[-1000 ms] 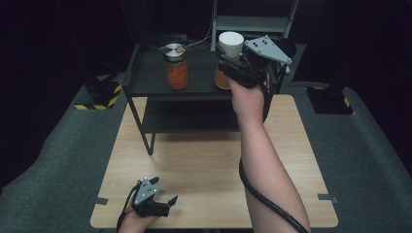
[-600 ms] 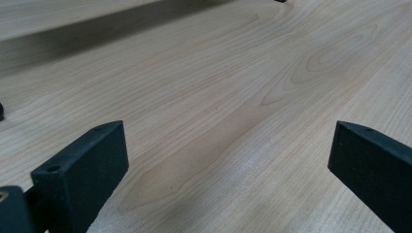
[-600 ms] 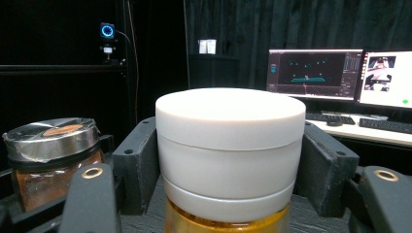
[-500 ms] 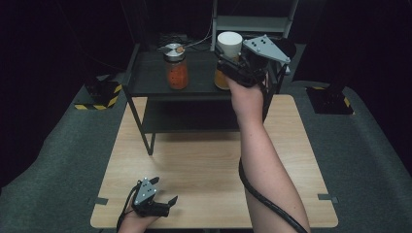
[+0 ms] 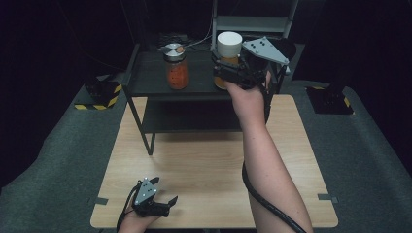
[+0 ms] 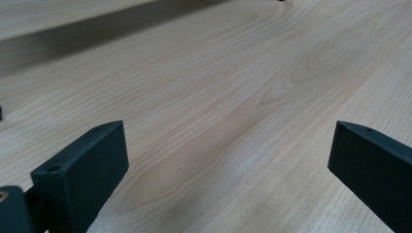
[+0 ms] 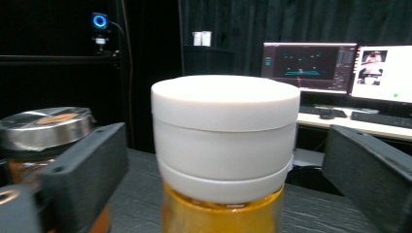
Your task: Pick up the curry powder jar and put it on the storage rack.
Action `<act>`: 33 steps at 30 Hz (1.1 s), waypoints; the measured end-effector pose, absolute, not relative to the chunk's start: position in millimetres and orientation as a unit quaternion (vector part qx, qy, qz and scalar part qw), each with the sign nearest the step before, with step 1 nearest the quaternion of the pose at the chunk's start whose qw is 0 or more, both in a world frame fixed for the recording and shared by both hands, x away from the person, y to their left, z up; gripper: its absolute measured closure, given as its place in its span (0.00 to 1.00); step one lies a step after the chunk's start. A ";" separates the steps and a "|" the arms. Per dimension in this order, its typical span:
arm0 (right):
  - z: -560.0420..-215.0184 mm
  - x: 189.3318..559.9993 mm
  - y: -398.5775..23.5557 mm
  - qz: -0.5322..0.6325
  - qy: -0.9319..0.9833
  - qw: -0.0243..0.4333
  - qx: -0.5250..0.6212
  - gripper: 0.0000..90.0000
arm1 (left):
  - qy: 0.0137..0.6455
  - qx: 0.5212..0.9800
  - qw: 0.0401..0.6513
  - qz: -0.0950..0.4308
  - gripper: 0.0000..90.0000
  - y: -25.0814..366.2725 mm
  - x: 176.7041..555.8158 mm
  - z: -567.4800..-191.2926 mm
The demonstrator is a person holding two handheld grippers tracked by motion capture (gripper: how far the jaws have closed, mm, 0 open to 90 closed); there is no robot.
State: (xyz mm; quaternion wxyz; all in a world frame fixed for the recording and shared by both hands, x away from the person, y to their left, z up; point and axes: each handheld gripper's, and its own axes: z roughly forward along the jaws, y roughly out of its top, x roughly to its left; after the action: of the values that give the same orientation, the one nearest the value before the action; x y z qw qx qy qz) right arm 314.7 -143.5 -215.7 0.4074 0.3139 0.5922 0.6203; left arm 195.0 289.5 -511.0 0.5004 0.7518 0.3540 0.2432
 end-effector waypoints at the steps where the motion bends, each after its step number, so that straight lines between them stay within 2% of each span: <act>1: -215.5 312.9 -144.3 0.620 0.593 0.407 0.313 0.00 | 0.354 0.752 0.500 0.243 0.01 289.4 195.0 -511.0; 33: -243.5 271.6 -167.5 0.626 0.610 0.395 0.282 0.00 | 0.353 0.753 0.496 0.250 0.01 287.3 193.1 -510.8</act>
State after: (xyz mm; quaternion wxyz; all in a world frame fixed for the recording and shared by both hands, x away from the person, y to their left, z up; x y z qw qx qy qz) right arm 271.6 -167.5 -243.5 0.3955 0.2822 0.6098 0.6262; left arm 193.1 287.3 -510.8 0.4963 0.7528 0.3528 0.2500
